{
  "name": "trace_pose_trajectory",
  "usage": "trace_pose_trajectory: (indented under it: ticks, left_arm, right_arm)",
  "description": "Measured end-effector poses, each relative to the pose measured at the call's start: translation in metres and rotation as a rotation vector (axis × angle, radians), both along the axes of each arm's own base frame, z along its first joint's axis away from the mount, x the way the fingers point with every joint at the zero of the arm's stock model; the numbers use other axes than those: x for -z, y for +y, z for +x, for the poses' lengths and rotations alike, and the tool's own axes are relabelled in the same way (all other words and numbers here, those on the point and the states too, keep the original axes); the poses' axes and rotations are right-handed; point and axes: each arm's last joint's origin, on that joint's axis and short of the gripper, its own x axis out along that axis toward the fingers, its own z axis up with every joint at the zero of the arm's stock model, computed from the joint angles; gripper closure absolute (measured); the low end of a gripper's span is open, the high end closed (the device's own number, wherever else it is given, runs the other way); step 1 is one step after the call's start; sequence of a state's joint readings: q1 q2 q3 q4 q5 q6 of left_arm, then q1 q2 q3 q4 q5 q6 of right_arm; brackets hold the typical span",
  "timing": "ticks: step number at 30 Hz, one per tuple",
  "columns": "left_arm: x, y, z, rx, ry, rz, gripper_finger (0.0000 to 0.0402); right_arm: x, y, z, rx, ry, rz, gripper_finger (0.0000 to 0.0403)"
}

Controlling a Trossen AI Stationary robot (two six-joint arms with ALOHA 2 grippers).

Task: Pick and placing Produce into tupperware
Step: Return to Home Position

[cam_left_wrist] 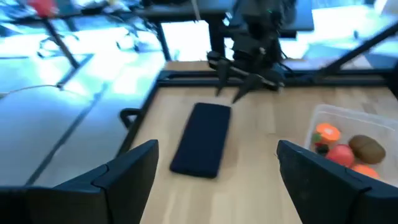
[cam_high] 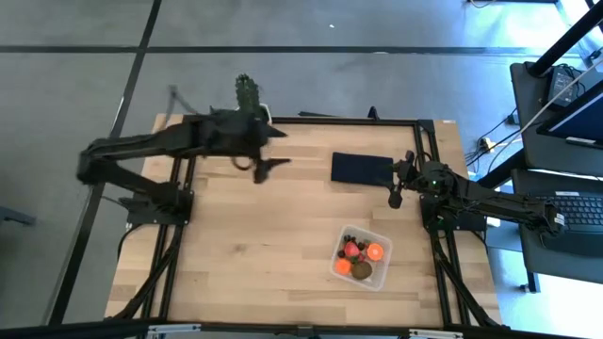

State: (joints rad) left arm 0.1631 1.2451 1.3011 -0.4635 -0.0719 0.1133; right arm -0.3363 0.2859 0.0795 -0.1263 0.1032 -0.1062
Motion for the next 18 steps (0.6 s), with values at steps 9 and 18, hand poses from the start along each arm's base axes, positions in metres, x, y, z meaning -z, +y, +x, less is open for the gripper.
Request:
trace_pose_trajectory:
  ticks: [9,18]
  left_arm:
    - [0.065,-0.003,-0.081,-0.06,-0.208,0.042,0.0083]
    - [0.147,0.003,-0.116,-0.151,-0.255,0.046,0.008]
  right_arm:
    - [-0.008,-0.003,0.001,0.048,-0.093,-0.017,0.0205]
    - [-0.017,-0.016,-0.003,0.161,-0.159,-0.08,0.0205]
